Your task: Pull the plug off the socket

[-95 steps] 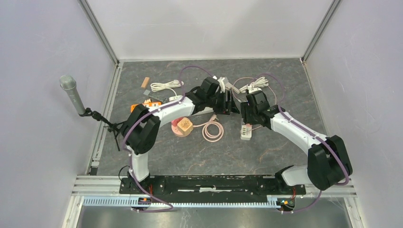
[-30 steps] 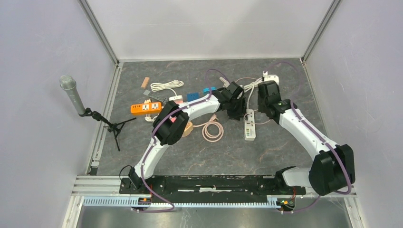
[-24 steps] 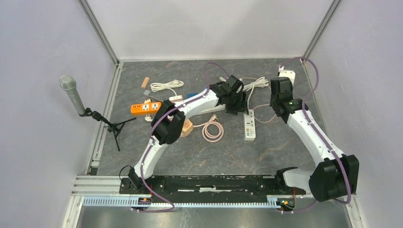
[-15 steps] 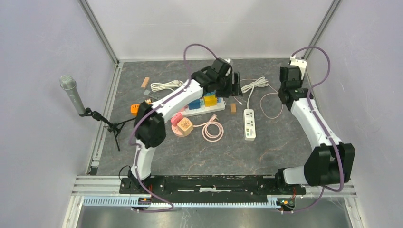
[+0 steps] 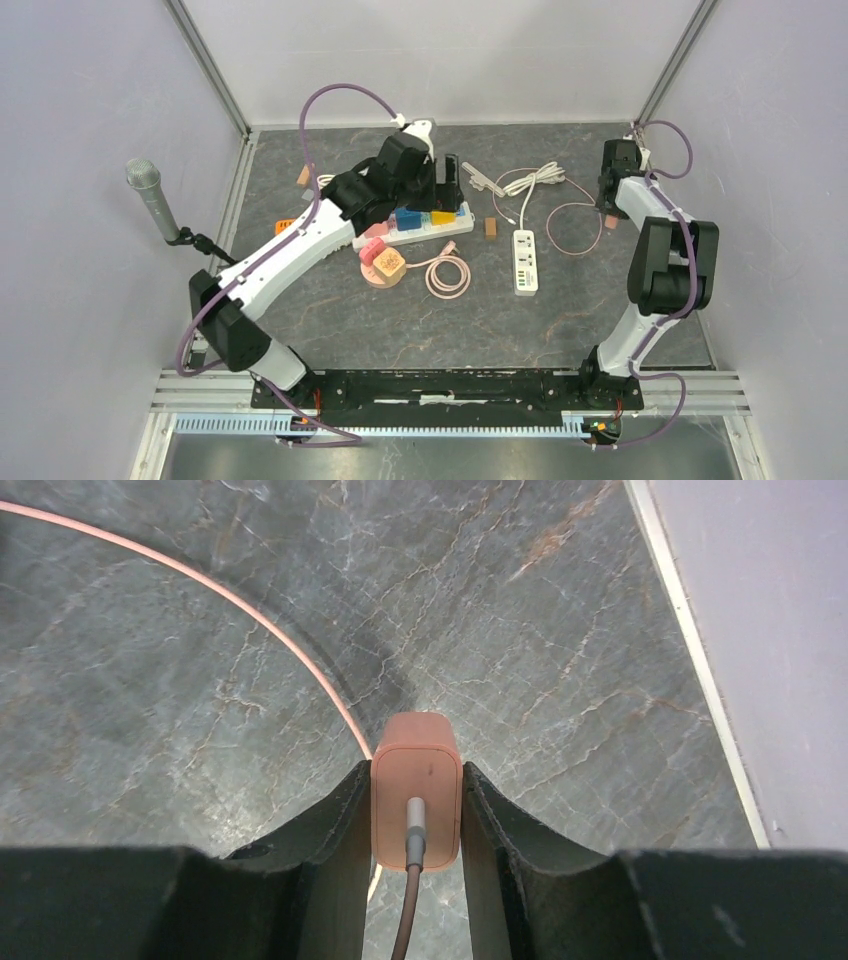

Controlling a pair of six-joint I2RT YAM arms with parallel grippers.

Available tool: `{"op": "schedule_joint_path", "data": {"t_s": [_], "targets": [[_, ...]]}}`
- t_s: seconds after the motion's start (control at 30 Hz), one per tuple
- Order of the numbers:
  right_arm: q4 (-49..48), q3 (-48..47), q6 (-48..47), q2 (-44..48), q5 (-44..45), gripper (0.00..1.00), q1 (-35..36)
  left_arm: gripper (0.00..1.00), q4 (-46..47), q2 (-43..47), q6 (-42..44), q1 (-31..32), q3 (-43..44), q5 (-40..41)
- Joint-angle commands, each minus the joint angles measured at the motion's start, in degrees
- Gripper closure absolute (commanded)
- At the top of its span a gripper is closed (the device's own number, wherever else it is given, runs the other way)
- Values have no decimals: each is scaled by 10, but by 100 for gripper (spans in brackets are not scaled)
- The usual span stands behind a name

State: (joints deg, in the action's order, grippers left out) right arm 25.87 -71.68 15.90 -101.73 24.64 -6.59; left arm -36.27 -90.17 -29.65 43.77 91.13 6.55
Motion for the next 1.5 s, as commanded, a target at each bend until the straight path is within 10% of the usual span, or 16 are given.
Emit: {"op": "schedule_joint_path", "data": {"t_s": [0.0, 0.27, 0.43, 0.93, 1.2, 1.47], "targets": [[-1, -35, 19, -27, -40, 74, -14, 0, 8, 76, 44, -3, -61, 103], [26, -72, -6, -41, -76, 22, -26, 0, 63, 185, 82, -26, -158, 125], [30, -92, -23, 2, -103, 13, -26, 0, 46, 205, 91, -45, -165, 125], [-122, 133, -15, 265, -454, 16, 61, 0, 95, 263, 46, -87, -248, 50], [-252, 290, 94, 276, -455, 25, 285, 0, 117, 271, 33, -90, -283, 37], [-274, 231, 82, 196, -405, 26, 417, 0, 94, 253, 8, -95, -290, 101]]}}
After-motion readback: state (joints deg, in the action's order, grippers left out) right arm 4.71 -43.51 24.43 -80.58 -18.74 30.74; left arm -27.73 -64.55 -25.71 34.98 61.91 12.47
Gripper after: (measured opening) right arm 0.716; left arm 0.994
